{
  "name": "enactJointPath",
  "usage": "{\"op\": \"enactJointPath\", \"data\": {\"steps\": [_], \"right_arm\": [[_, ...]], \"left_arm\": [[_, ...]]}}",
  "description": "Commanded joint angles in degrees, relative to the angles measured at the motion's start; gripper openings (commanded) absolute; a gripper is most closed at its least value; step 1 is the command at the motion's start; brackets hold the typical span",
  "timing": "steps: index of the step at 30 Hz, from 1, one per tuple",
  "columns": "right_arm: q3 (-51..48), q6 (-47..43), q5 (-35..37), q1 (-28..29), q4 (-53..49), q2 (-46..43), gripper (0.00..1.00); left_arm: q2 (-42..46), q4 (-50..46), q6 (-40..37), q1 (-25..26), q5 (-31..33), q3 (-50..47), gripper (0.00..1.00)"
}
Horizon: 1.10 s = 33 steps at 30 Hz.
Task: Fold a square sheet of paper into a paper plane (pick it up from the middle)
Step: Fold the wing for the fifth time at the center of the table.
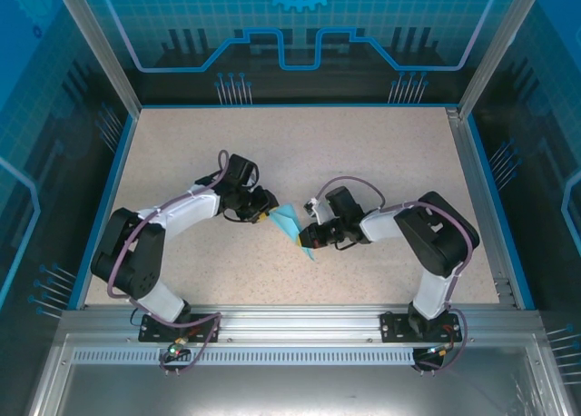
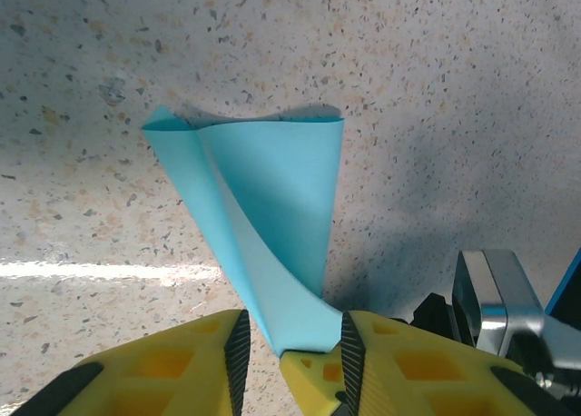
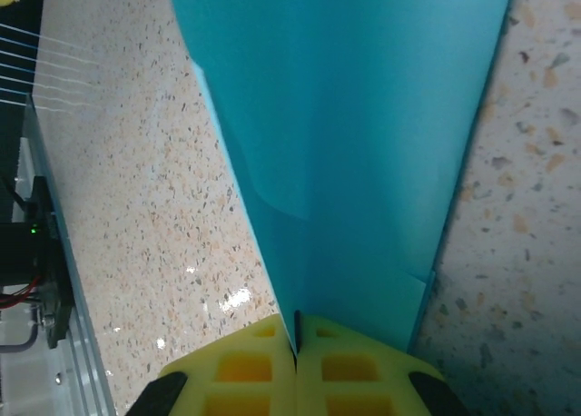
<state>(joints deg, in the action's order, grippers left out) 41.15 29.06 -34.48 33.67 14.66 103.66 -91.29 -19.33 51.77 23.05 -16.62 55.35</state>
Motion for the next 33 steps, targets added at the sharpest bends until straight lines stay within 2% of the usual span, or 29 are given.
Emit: {"op": "enactJointPath", "data": {"steps": [1, 11, 25, 33], "right_arm": [[1.6, 2.36, -3.95, -1.1, 0.5, 1.12, 0.03], [5.66, 7.21, -9.7, -1.5, 0.21, 4.61, 0.04], [8.82, 10.05, -10.21, -2.1, -4.14, 8.97, 0.04], [12.64, 9.83, -8.95, -1.9, -11.22, 11.0, 0.04]], "left_arm": [[1.44, 1.9, -1.97, 0.38, -2.08, -1.59, 0.35], [1.17, 6.49, -2.95, 1.82, -3.68, -3.83, 0.33], [1.43, 10.86, -2.81, 2.86, -4.38, -8.18, 0.32], [2.16, 15.0, -2.24, 3.71, -5.71, -9.98, 0.33]]}}
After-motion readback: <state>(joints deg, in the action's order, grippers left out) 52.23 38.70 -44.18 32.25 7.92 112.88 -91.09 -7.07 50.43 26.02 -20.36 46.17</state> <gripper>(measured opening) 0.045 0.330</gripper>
